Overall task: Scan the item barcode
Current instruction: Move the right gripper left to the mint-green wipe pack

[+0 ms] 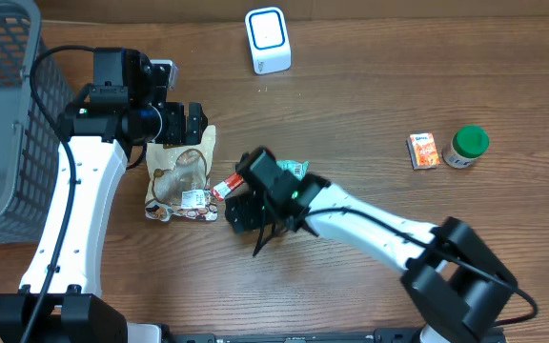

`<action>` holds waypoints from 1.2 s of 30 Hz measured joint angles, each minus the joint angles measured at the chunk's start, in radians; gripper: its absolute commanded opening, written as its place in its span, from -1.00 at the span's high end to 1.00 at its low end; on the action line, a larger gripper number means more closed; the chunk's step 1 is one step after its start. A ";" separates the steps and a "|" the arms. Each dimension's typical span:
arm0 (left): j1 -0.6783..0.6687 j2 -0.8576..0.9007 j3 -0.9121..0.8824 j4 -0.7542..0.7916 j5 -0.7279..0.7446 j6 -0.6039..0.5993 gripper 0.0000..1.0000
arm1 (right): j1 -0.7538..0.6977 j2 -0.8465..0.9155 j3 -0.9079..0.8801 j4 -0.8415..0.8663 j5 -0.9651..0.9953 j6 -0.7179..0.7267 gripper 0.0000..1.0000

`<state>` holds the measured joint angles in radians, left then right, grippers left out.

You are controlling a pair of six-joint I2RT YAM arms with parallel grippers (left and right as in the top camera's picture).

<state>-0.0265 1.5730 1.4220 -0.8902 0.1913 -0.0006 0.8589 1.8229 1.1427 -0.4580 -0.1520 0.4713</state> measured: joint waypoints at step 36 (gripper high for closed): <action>0.000 0.000 0.000 0.000 0.000 0.000 -1.00 | -0.177 0.013 -0.043 -0.166 0.038 0.052 -1.00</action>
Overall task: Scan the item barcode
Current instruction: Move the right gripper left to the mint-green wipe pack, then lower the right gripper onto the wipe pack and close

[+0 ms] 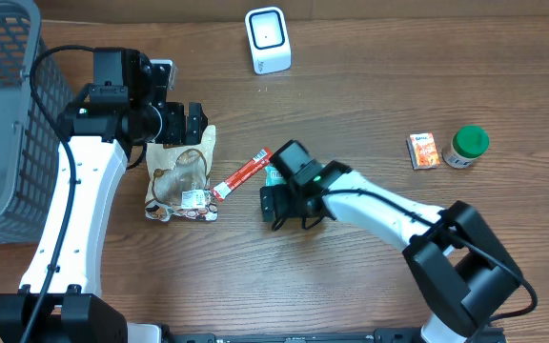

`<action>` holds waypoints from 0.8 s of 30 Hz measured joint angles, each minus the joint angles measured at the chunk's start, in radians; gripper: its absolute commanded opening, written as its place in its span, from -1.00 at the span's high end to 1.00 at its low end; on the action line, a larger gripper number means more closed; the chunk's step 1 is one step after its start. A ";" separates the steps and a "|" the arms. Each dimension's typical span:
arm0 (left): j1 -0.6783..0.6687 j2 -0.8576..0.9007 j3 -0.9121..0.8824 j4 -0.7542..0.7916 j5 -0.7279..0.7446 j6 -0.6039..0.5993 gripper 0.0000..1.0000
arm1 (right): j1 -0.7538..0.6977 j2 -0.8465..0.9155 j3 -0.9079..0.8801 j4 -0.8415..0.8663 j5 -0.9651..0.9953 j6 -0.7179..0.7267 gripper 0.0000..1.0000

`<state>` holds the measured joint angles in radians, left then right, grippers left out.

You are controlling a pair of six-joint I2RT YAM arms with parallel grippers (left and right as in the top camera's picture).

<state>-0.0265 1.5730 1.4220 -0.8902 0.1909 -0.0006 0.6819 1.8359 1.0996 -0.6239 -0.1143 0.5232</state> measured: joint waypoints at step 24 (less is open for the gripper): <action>0.000 0.000 0.000 0.000 0.000 0.000 -1.00 | -0.217 -0.040 -0.045 0.025 -0.065 0.026 -0.65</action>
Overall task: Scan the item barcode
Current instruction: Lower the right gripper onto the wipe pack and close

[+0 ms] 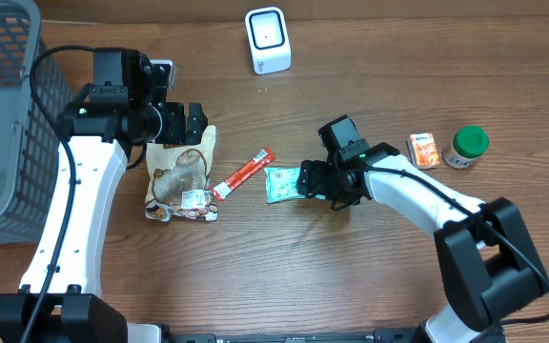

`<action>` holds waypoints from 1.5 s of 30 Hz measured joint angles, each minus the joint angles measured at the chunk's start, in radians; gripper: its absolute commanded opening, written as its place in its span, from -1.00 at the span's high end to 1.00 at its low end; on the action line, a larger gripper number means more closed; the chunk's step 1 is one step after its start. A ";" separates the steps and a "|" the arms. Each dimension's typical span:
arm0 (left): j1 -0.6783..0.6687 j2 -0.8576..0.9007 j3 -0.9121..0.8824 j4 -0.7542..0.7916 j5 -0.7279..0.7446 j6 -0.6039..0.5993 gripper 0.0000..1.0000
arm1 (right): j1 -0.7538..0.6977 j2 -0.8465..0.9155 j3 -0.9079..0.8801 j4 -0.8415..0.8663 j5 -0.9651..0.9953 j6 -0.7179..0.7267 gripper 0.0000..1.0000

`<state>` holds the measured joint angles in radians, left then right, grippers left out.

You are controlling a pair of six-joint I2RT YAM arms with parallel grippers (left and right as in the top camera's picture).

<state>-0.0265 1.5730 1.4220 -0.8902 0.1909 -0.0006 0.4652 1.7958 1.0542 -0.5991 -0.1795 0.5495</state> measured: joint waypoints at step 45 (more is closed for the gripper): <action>0.000 0.000 0.000 0.000 0.000 0.000 -1.00 | 0.365 0.009 0.158 -0.122 0.174 -0.063 -0.37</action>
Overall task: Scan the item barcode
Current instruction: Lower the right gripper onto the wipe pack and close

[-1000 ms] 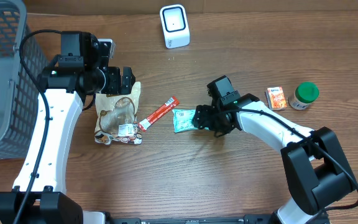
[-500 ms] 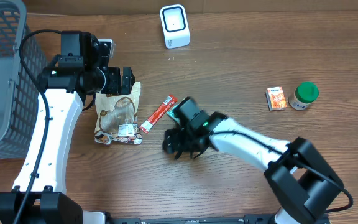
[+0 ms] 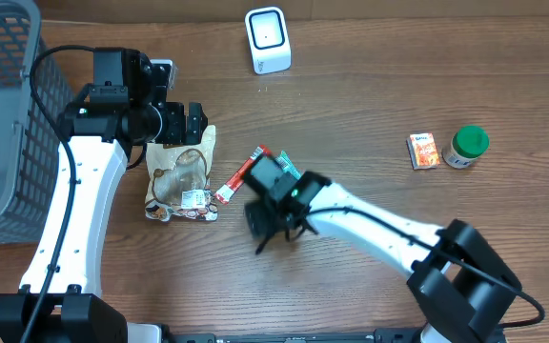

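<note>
A red snack stick [image 3: 239, 178] lies slanted on the table beside a brown pouch [image 3: 181, 179]. Just right of the stick, a sliver of a green packet [image 3: 286, 169] shows from under my right arm. My right gripper [image 3: 265, 217] hovers low beside it, blurred by motion, so its jaws cannot be read. My left gripper [image 3: 194, 122] sits at the top edge of the brown pouch, and its jaw state is unclear from above. The white scanner [image 3: 267, 40] stands at the back of the table.
A grey mesh basket fills the left edge. At the right stand an orange box [image 3: 424, 151] and a green-lidded jar [image 3: 466, 146]. My right arm stretches diagonally from the front right corner.
My right gripper was to the right of the green packet, which lay in full view. Now it is further left and nearer the front, and the arm covers most of the packet. Left arm unchanged.
At first my right gripper was low next to the pouch, over part of the red stick. Later it stood further right with the stick uncovered, then right of the exposed green packet. Now it is back left by the stick. The left arm stayed still throughout.
</note>
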`<action>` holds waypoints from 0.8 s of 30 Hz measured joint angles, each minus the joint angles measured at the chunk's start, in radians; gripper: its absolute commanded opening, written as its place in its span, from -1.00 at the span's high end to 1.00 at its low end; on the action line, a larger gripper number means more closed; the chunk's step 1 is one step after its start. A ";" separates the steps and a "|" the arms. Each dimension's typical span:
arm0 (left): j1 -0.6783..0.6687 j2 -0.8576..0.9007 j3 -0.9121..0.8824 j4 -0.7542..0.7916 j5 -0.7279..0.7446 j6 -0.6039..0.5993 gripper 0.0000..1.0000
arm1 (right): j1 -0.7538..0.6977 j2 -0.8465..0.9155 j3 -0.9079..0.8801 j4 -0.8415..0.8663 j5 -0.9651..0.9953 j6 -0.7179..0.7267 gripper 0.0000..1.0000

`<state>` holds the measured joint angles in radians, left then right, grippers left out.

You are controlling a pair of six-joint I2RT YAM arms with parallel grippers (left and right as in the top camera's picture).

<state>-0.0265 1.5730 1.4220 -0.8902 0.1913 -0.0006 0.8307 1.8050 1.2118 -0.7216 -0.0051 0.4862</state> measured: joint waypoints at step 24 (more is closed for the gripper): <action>0.000 0.000 0.000 0.000 0.000 0.000 -1.00 | -0.280 0.000 -0.148 0.185 -0.070 -0.042 -0.32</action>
<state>-0.0265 1.5730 1.4220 -0.8902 0.1913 -0.0006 0.5507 1.8046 1.0637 -0.5365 -0.0750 0.4446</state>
